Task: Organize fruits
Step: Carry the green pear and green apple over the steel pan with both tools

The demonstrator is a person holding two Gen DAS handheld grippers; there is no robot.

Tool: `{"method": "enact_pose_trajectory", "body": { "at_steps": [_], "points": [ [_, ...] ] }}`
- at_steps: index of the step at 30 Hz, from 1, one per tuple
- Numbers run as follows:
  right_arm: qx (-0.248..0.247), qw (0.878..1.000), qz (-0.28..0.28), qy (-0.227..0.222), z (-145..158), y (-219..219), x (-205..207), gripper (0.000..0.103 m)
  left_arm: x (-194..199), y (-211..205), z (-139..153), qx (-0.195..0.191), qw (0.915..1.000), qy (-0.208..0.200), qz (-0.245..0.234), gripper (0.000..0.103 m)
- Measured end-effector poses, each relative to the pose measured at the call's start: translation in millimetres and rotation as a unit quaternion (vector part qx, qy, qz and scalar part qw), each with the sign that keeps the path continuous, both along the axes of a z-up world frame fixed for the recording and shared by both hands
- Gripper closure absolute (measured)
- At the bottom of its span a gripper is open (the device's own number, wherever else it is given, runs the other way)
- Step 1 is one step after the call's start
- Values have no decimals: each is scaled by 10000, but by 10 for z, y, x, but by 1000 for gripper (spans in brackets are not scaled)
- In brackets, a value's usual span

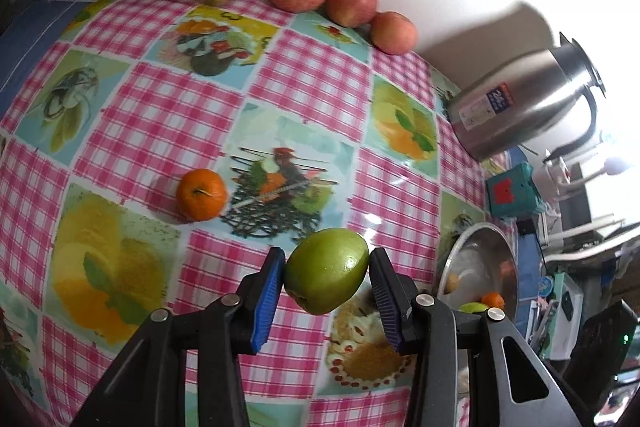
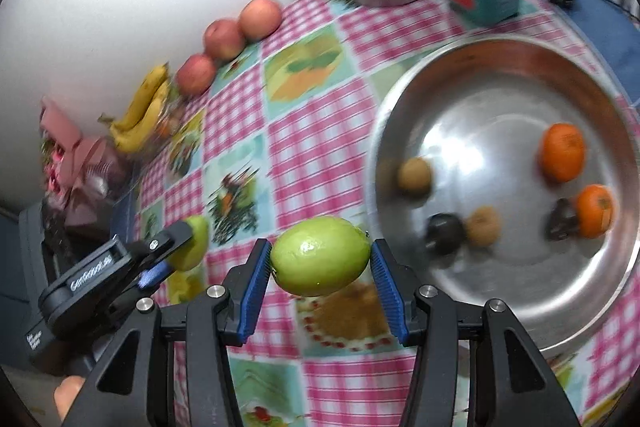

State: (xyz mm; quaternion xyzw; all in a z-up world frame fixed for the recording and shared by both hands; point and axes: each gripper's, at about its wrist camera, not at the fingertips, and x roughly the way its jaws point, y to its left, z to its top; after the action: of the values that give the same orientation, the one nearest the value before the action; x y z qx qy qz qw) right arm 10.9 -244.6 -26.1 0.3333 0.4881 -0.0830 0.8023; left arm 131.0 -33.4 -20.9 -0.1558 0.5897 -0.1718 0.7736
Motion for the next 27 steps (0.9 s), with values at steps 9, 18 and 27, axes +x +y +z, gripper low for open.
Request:
{"method": "enact_pose_trajectory", "body": {
  "at_steps": [9, 18, 27],
  "points": [
    [-376, 9958, -824, 112, 55, -529, -279, 51, -158, -422, 82, -34, 9984, -84, -555, 57],
    [-355, 9897, -1383, 51, 75, -904, -500, 51, -498, -1154, 110, -93, 9862, -121, -1646, 57],
    [-284, 9907, -1333, 44, 59, -960, -547, 50, -762, -1647, -66, 10, 9721, 5, -2344, 57]
  ]
}}
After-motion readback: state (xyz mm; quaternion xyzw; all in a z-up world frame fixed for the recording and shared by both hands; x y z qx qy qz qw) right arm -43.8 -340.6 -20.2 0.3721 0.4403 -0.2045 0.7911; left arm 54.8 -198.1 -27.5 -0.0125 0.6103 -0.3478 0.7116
